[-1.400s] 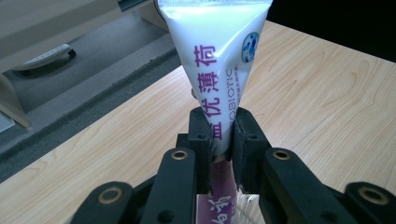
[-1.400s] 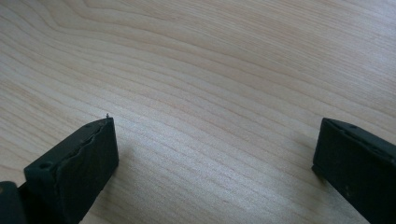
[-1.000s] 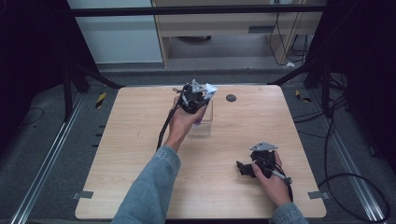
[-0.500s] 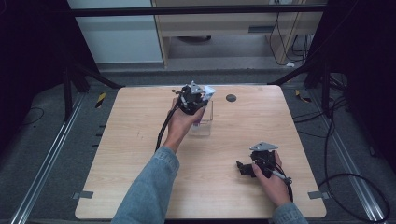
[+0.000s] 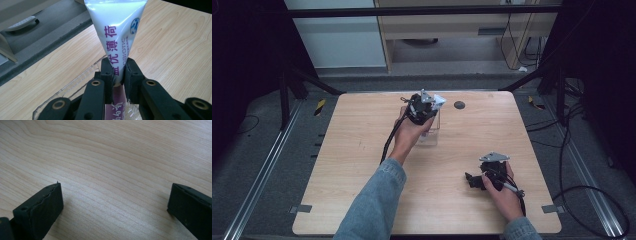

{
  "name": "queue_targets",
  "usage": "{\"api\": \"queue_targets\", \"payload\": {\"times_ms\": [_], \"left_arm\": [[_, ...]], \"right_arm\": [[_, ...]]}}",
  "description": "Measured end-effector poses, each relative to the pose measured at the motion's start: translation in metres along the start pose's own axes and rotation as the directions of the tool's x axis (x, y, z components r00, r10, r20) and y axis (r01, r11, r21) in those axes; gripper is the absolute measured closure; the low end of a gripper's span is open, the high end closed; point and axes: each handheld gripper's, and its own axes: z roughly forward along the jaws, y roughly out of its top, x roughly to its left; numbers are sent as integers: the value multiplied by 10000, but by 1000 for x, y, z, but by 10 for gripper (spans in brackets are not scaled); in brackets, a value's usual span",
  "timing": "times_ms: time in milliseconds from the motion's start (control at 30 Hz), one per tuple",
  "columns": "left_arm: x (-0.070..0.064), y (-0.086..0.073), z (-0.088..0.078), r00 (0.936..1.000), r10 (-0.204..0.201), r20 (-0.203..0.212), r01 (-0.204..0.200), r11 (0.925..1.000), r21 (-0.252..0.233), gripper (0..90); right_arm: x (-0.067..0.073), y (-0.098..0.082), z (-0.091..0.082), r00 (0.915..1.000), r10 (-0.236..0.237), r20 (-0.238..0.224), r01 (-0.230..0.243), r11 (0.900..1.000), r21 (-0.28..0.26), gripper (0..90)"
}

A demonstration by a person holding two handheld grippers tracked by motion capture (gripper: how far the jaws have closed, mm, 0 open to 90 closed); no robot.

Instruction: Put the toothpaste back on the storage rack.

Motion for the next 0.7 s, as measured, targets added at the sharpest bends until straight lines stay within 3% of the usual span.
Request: {"api": "queue_targets", "payload": {"times_ms": [700], "left_arm": [[-5, 3, 6, 9999, -126, -111, 127, 9999, 114, 779]], "right_arm": [[0, 0, 0, 10000, -6, 2, 6, 10000, -2, 3]]}}
